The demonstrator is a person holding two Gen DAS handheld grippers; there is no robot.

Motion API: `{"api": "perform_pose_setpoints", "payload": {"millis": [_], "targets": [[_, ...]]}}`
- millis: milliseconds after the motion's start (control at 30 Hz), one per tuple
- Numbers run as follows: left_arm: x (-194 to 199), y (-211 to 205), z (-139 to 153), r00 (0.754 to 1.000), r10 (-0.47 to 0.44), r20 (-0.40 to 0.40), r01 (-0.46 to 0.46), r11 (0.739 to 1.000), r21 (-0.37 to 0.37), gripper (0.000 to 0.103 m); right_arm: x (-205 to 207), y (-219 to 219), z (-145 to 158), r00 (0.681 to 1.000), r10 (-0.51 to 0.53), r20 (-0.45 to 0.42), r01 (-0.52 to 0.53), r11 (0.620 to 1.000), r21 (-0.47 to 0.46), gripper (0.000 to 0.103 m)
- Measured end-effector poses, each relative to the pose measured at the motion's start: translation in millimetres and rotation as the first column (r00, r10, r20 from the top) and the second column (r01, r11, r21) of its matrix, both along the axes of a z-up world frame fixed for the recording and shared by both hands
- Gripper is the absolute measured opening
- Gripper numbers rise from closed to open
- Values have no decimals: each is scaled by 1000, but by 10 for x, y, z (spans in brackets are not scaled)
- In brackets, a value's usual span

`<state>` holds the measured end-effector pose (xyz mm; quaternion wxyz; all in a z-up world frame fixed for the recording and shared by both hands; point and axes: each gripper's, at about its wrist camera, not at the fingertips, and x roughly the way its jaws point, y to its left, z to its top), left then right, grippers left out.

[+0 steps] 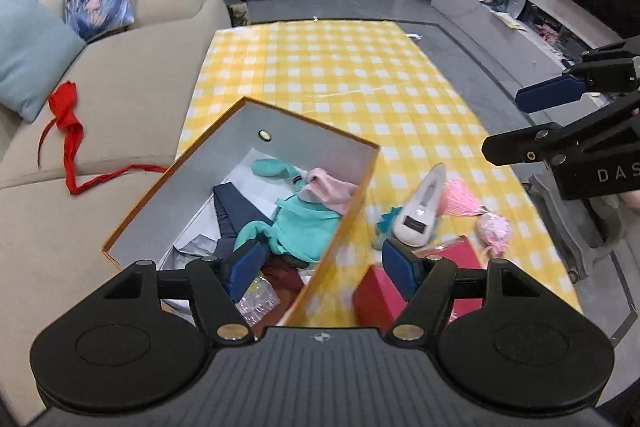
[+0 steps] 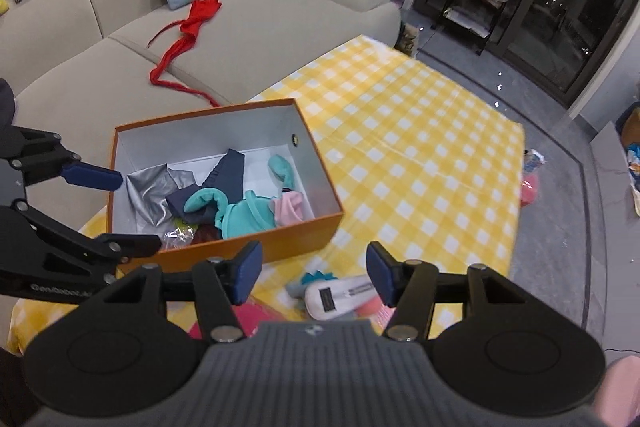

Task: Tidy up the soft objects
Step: 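Withdraw both tools from the box toward the white packet on the table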

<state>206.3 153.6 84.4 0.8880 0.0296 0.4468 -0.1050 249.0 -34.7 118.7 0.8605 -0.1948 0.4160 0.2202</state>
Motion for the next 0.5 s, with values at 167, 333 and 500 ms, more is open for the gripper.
{"api": "perform_pose_setpoints", "payload": {"millis": [167, 333, 500], "targets": [[-261, -147, 125, 1000, -19, 19, 19, 999, 28, 81, -255, -282, 99, 1000, -21, 21, 21, 1000, 11, 61], [-462, -327, 197, 999, -40, 27, 38, 998, 42, 82, -480, -558, 97, 999, -43, 21, 43, 999, 16, 61], [-705, -518, 242, 994, -73, 75, 71, 997, 25, 84, -647, -824, 71, 998, -64, 20, 63, 997, 36, 62]]}}
